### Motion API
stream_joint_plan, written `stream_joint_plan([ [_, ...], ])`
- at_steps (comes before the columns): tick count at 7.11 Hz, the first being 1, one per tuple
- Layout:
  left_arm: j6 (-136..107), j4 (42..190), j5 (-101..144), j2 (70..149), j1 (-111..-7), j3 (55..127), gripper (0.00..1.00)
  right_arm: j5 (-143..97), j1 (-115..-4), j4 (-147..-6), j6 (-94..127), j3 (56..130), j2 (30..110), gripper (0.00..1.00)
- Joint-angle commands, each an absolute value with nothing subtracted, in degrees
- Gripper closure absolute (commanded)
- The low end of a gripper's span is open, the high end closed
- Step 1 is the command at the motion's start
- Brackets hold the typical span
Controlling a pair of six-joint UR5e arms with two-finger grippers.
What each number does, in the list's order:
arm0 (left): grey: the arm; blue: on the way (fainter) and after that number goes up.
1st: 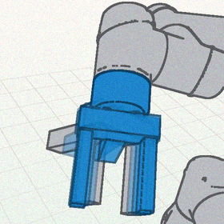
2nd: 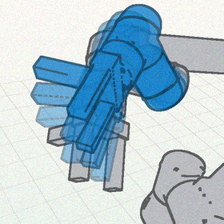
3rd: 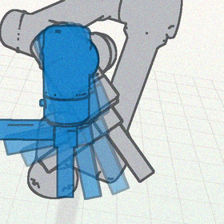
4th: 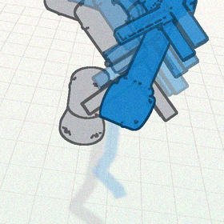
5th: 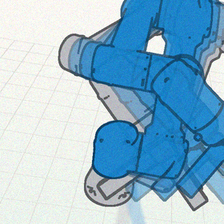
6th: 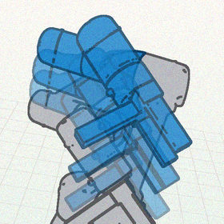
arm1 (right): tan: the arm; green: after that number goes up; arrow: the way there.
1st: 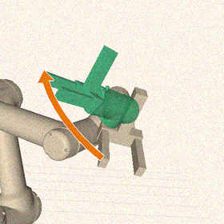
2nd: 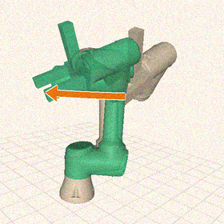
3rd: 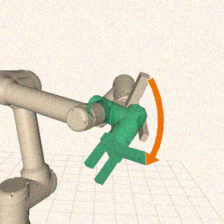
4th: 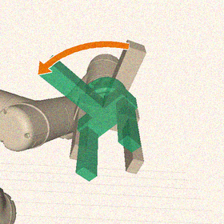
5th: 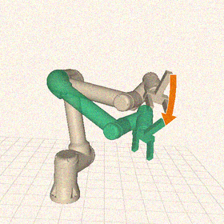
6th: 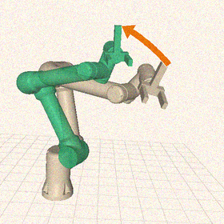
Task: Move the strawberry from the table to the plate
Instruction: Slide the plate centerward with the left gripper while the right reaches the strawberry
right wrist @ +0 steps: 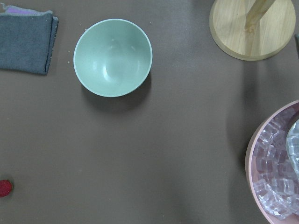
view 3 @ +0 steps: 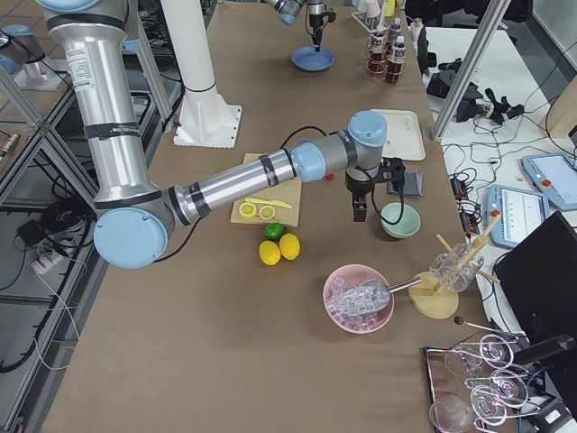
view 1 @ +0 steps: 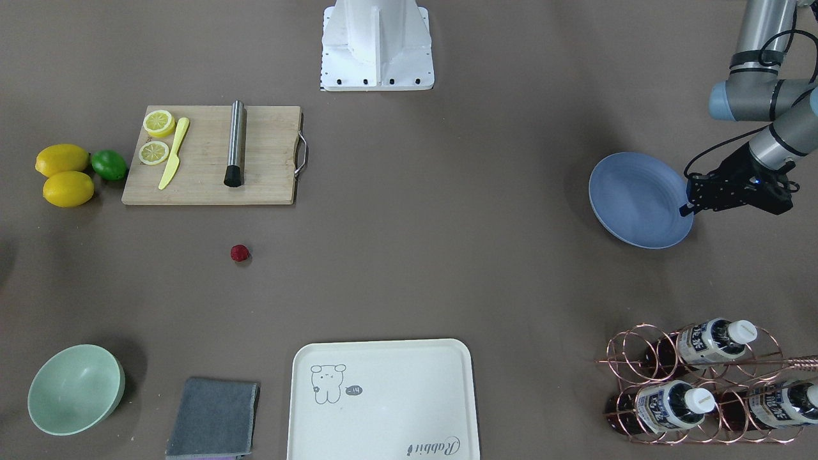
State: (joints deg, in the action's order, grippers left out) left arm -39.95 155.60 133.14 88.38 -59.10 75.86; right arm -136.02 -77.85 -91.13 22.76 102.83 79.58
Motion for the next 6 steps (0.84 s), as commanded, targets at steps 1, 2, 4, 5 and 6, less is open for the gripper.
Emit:
stream_joint_plan([
  [1, -42.4, 155.0, 140.7, 89.8, -60.4, 77.0, 1.00, -136.1, -77.7, -91.1, 22.9, 102.4, 78.6, 0.00],
  [2, -49.8, 153.6, 141.8, 92.4, -61.1, 79.0, 1.00, -136.1, -75.8, -91.1, 25.7, 102.2, 77.0, 0.00],
  [4, -59.4, 148.7, 141.0, 97.1, -60.4, 83.6, 1.00, -135.9, -70.9, -91.1, 30.7, 102.2, 74.3, 0.00],
  [5, -61.8, 146.0, 139.2, 98.7, -59.2, 85.9, 1.00, -134.6, -68.7, -91.1, 32.2, 102.2, 72.9, 0.00],
  [6, -66.6, 142.3, 136.0, 100.2, -56.1, 90.4, 1.00, -132.2, -65.7, -91.1, 37.5, 102.2, 70.9, 0.00],
])
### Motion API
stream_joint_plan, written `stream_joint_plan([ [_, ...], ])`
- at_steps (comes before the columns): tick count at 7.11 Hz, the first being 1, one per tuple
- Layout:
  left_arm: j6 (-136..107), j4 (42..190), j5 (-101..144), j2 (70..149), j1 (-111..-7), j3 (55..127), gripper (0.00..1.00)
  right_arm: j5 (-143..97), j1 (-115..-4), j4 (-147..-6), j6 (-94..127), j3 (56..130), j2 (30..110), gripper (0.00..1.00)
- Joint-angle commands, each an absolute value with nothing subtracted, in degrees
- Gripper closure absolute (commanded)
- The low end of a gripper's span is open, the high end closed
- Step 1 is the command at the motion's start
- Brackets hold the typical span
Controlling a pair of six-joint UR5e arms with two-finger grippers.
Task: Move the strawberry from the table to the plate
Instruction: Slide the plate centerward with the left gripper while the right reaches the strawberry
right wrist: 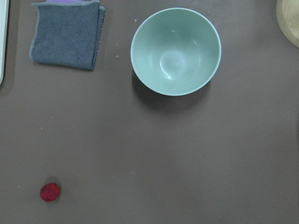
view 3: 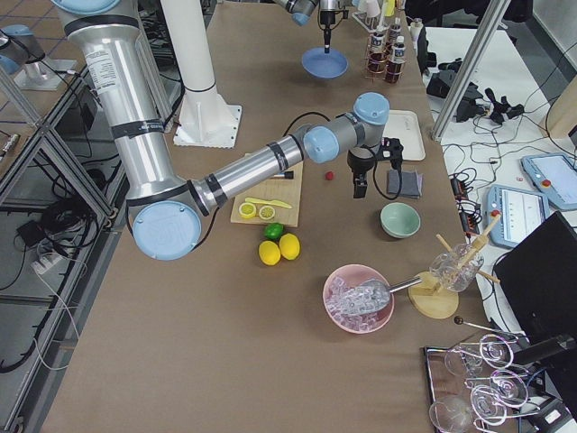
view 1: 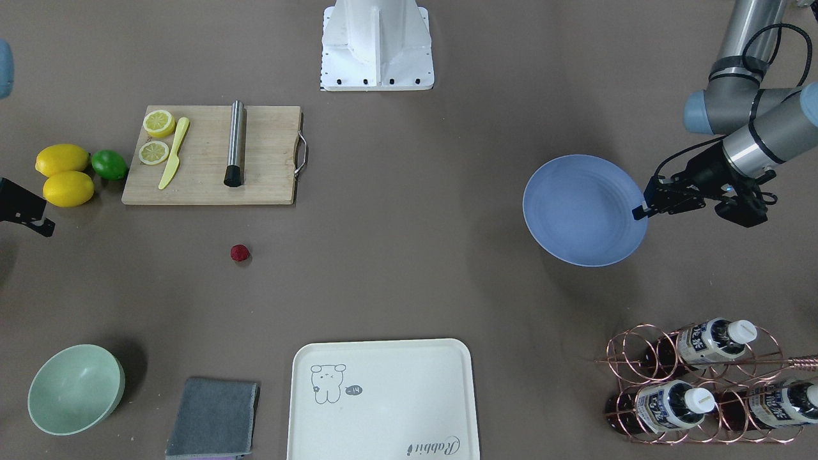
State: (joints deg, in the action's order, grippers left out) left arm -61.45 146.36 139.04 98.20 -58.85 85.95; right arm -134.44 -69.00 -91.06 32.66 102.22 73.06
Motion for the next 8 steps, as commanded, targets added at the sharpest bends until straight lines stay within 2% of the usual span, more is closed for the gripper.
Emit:
stream_joint_plan([
  [1, -71.1, 136.2, 133.2, 101.2, -52.6, 96.7, 1.00, -130.3, -62.4, -90.8, 40.8, 102.1, 69.3, 0.00],
  [2, -74.2, 130.3, 127.8, 102.4, -47.9, 101.6, 1.00, -127.9, -59.7, -87.8, 44.7, 101.8, 69.2, 0.00],
  [3, -79.2, 125.8, 121.4, 106.9, -42.2, 102.8, 1.00, -125.7, -56.6, -81.3, 50.4, 100.2, 69.5, 0.00],
  [4, -82.9, 123.1, 115.5, 110.4, -37.1, 102.9, 1.00, -123.2, -52.9, -77.6, 54.0, 98.2, 69.1, 0.00],
  [8, -86.7, 120.9, 102.0, 115.2, -24.9, 100.2, 1.00, -116.2, -43.9, -77.2, 57.3, 96.3, 67.7, 0.00],
])
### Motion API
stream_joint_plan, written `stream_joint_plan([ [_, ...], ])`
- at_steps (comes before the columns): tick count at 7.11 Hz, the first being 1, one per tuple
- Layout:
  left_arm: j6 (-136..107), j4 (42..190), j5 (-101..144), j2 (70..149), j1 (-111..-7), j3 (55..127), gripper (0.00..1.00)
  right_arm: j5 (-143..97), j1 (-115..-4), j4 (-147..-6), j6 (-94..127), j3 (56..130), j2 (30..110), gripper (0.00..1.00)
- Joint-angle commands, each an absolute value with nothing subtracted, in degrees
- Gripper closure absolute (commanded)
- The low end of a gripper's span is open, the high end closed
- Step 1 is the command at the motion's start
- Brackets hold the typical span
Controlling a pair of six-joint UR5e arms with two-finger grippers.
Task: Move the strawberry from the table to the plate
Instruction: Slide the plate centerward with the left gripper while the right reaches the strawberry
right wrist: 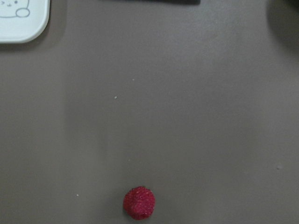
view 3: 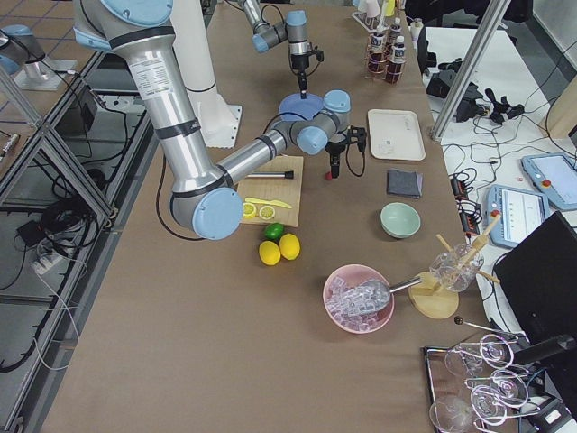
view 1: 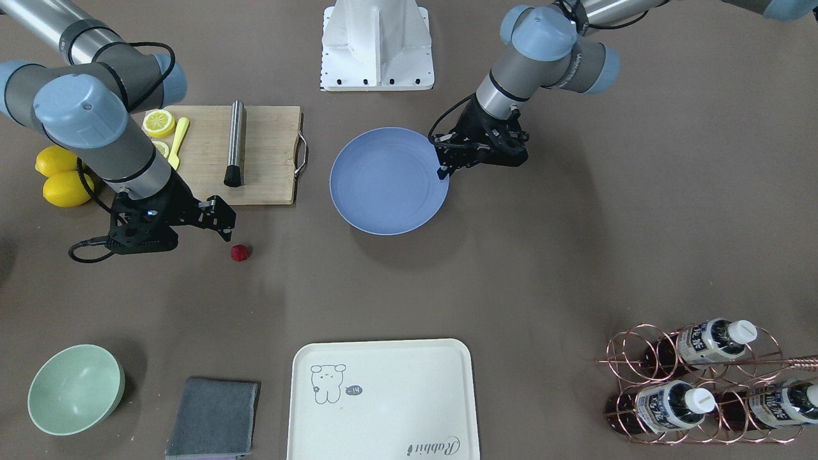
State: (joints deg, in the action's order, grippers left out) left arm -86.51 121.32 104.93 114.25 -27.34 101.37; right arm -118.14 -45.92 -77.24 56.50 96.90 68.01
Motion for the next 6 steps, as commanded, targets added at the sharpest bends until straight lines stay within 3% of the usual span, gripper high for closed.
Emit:
stream_joint_plan([
  [1, -86.7, 121.1, 100.9, 115.2, -23.9, 99.3, 1.00, -115.8, -43.0, -76.0, 57.4, 93.1, 66.4, 0.00],
  [3, -86.7, 121.3, 99.8, 115.1, -23.4, 99.2, 1.00, -115.0, -42.0, -73.0, 58.8, 88.7, 64.0, 0.00],
  [4, -86.4, 121.4, 99.8, 114.8, -23.4, 99.1, 0.11, -114.8, -41.8, -73.0, 58.9, 87.9, 63.5, 0.00],
  [5, -86.5, 121.4, 97.0, 114.6, -23.4, 99.3, 0.02, -114.4, -41.5, -73.0, 59.0, 87.4, 63.2, 0.00],
  [6, -86.4, 121.5, 96.1, 114.6, -23.5, 99.4, 0.02, -114.1, -41.3, -73.0, 59.0, 86.8, 63.2, 0.00],
])
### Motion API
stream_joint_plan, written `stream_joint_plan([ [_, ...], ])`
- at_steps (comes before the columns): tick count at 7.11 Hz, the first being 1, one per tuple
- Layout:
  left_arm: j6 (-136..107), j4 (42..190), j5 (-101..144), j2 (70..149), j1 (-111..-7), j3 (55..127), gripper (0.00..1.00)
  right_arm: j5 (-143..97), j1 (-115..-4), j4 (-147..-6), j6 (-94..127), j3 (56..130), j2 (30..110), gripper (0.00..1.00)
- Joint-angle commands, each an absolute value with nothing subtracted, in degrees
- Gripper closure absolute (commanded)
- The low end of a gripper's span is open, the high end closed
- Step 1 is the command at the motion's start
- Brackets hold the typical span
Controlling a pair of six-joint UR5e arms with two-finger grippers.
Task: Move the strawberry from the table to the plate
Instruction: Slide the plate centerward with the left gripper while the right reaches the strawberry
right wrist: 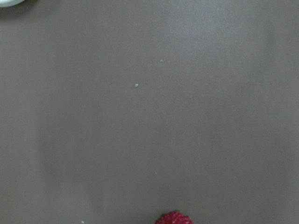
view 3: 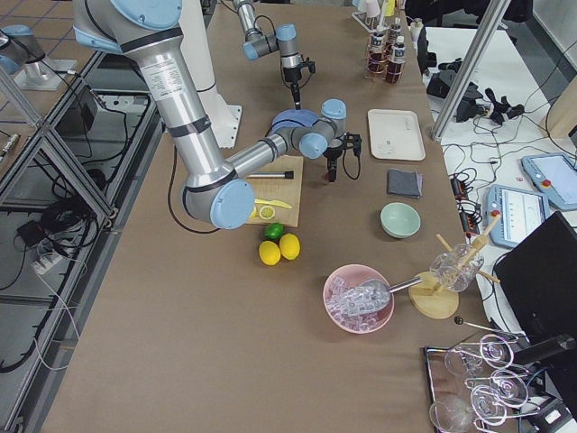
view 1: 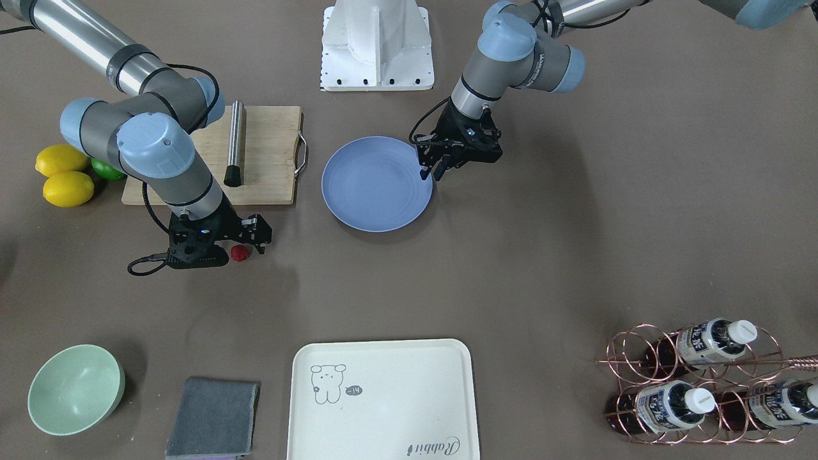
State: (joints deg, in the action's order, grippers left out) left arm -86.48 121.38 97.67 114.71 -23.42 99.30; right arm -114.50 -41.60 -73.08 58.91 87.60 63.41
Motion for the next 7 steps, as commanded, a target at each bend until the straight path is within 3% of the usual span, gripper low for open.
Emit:
stream_joint_plan([
  [1, -86.4, 121.5, 96.1, 114.5, -23.8, 99.7, 0.02, -114.1, -41.1, -73.0, 59.0, 86.8, 63.2, 0.10],
  [2, -86.3, 121.5, 96.1, 114.5, -24.2, 99.9, 0.02, -114.2, -41.1, -73.1, 59.0, 86.8, 63.3, 0.62],
  [3, -86.1, 121.4, 96.0, 114.5, -24.9, 99.9, 0.02, -114.5, -41.1, -73.0, 59.0, 87.1, 63.3, 1.00],
  [7, -74.4, 120.9, 96.6, 112.2, -33.5, 101.6, 0.02, -118.7, -44.2, -77.7, 59.1, 91.2, 61.1, 1.00],
])
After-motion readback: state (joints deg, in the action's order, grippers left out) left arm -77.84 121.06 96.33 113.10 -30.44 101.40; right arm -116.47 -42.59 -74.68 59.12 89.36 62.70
